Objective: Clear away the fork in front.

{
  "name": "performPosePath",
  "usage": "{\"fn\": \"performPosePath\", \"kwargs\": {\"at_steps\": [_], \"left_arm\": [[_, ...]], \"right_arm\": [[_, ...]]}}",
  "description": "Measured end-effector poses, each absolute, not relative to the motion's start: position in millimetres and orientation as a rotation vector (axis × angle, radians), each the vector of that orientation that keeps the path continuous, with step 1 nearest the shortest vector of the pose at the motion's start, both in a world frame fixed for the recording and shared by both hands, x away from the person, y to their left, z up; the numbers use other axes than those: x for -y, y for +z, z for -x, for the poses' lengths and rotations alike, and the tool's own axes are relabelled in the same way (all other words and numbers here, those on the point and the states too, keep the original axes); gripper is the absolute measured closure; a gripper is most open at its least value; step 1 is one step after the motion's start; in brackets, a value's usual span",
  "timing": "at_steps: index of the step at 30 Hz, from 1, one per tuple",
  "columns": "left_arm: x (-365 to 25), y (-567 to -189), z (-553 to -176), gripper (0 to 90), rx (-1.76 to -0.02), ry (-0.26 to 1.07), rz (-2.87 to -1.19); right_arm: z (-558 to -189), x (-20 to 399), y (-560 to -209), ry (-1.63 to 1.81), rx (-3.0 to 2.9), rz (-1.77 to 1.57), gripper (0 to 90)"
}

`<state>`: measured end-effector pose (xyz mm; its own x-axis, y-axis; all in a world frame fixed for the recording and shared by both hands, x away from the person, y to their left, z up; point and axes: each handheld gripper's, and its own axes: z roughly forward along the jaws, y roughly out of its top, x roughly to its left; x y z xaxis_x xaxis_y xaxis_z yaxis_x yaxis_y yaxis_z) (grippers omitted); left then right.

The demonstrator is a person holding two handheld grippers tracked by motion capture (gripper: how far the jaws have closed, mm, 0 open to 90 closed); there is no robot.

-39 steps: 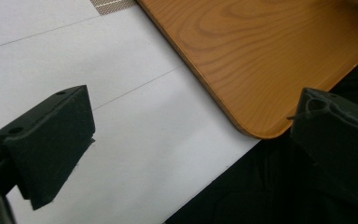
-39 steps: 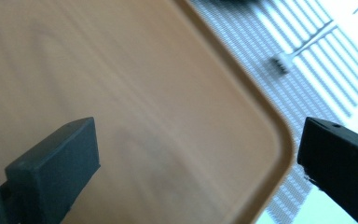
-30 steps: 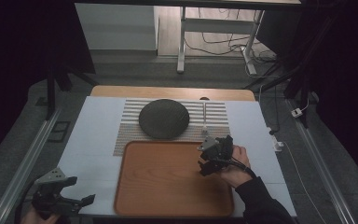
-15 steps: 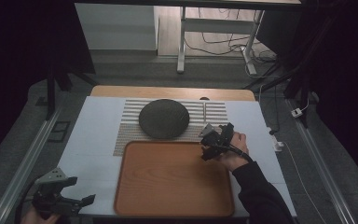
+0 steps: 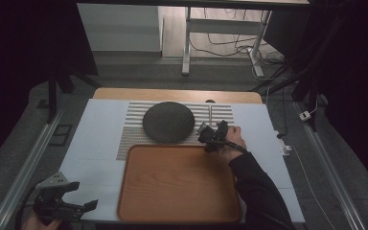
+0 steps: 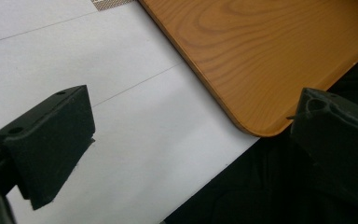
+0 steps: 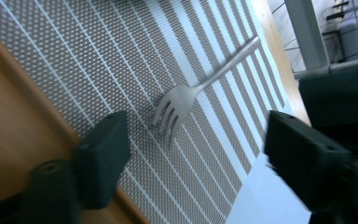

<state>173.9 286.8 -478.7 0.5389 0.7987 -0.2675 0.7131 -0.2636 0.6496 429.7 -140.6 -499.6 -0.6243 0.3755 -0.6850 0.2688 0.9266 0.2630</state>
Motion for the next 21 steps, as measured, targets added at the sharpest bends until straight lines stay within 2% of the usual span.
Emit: {"fn": "performPosePath", "kwargs": {"at_steps": [1,2,3,4,6,7,8,9,10,11,12,15,21], "left_arm": [[-286.8,-478.8,-173.9,0.0,-1.22,0.147,-2.029],[-286.9,-478.8,-173.8,0.0,-1.22,0.147,-2.029],[-287.0,-478.8,-173.8,0.0,-1.221,0.148,-2.028],[-287.1,-478.8,-173.7,0.0,-1.221,0.147,-2.027],[-287.1,-478.8,-173.5,0.0,-1.22,0.146,-2.028],[-287.1,-478.7,-173.5,0.0,-1.219,0.145,-2.028],[-287.1,-478.7,-173.4,0.0,-1.218,0.145,-2.029],[-287.0,-478.7,-173.3,0.0,-1.218,0.145,-2.03],[-287.0,-478.7,-173.2,0.0,-1.218,0.146,-2.03],[-286.9,-478.6,-173.2,0.0,-1.217,0.146,-2.03],[-286.9,-478.6,-173.1,0.0,-1.216,0.146,-2.03],[-287.0,-478.6,-173.0,0.0,-1.215,0.147,-2.029],[-288.0,-478.3,-172.5,0.0,-1.213,0.146,-2.02]], "right_arm": [[-429.7,140.6,-499.6,0.172,-2.279,-0.455,27.1],[-431.6,136.5,-506.2,0.133,-2.281,-0.415,35.0],[-432.5,135.1,-509.1,0.101,-2.279,-0.385,38.7],[-432.5,135.1,-509.1,0.101,-2.279,-0.385,38.7],[-434.7,131.2,-518.3,0.047,-2.262,-0.304,50.4],[-434.7,131.2,-518.3,0.047,-2.262,-0.304,50.4],[-435.1,129.3,-523.4,0.019,-2.253,-0.265,60.5],[-435.5,128.8,-524.9,0.02,-2.27,-0.254,65.6],[-435.5,128.8,-524.9,0.02,-2.27,-0.254,65.6],[-435.7,128.1,-528.9,-0.004,-2.268,-0.222,74.5],[-435.7,128.1,-528.9,-0.004,-2.268,-0.222,74.5],[-433.5,127.3,-534.1,-0.043,-2.22,-0.154,88.4],[-432.0,129.3,-529.0,-0.032,-2.259,-0.131,89.2]]}}
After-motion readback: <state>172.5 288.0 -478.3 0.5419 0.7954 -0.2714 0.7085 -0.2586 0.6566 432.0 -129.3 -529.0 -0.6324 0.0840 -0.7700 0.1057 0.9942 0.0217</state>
